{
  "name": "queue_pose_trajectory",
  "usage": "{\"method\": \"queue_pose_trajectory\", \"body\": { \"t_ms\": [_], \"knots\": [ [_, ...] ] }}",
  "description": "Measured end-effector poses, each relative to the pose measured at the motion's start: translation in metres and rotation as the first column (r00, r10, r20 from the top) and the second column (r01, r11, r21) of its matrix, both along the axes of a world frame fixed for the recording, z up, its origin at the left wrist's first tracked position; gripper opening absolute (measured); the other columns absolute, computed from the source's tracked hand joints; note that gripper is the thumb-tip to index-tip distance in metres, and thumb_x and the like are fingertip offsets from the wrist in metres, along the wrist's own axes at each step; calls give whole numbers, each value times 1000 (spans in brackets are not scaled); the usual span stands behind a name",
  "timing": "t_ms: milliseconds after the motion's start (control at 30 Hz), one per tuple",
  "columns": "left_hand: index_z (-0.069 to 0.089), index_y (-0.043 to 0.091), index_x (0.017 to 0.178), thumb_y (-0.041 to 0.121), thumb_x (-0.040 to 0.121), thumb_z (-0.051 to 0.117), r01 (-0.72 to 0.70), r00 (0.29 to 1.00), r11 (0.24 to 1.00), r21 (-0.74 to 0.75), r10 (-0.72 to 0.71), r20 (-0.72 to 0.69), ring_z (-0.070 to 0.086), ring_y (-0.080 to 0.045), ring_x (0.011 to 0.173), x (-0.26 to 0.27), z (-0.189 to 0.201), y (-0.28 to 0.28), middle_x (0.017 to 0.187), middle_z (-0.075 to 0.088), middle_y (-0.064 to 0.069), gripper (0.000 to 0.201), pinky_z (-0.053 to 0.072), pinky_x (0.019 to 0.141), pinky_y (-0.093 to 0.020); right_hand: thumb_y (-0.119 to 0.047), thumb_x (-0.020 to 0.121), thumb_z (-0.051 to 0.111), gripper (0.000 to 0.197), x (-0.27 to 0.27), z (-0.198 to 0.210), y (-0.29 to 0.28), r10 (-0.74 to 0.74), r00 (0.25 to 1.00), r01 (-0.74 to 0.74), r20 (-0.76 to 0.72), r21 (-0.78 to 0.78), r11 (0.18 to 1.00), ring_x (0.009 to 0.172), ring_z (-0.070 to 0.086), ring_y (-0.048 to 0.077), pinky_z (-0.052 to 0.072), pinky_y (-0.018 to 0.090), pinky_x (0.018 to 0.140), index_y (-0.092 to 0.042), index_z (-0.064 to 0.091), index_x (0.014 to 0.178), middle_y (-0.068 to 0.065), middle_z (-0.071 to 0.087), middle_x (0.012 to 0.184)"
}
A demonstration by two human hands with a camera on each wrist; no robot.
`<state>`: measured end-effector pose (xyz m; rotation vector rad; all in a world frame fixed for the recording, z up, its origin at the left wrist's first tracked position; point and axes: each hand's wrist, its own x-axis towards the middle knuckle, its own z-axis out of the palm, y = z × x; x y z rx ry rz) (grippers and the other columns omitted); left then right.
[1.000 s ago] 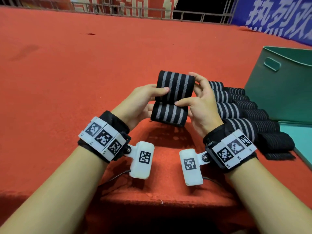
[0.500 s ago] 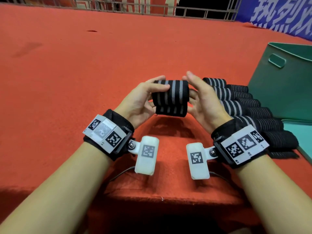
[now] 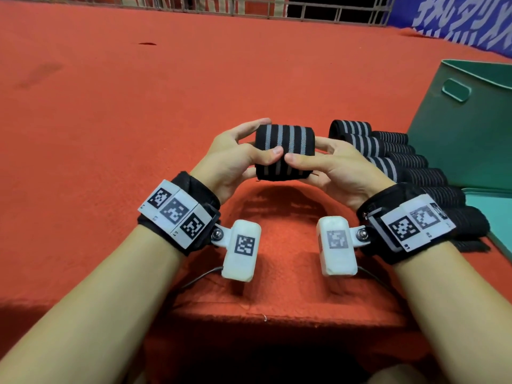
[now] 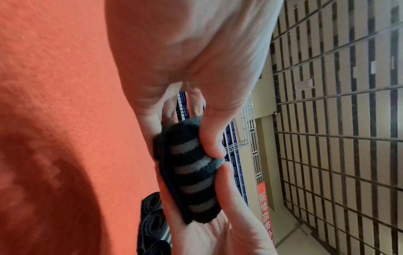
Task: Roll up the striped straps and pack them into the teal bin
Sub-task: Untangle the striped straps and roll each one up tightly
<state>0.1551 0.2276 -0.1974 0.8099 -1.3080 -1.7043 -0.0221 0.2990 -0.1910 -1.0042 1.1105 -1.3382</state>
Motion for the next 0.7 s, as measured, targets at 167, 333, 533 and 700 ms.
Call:
{"method": "queue_pose_trajectory", "body": {
  "t_ms": [167,333,533,700],
  "knots": [
    [67,10,124,8,90,74,53,989,997,-57,-45,143,74,-23,107,1,4,2,115,76,-9,34,60,92,-40,-9,84,77,30,1,-5,1,-72,997,74,-40,35,997,106,75,24,60,30,91,-2,73,113,14,78,109],
    [66,32,124,40,92,73,143,929,986,-84,-104,355,75,-22,104,6,8,4,112,77,2,34,60,91,-46,-15,84,80,27,1,-7,0,-133,990,134,-55,14,991,101,76,22,60,29,87,-3,75,108,12,79,105],
    [66,27,128,37,93,71,138,932,983,-120,-88,351,68,-6,113,11,12,6,117,75,10,37,44,94,-23,-29,87,81,56,8,-6,-2,-98,993,100,-62,32,994,113,72,26,60,42,89,2,62,130,13,75,118],
    [63,22,129,25,96,70,74,978,989,-126,-48,204,75,-24,103,8,10,4,115,76,-6,34,57,90,-37,-33,92,76,59,9,0,-1,-171,944,142,-284,-119,983,110,72,14,64,39,77,-23,50,144,-3,73,122]
  ]
}}
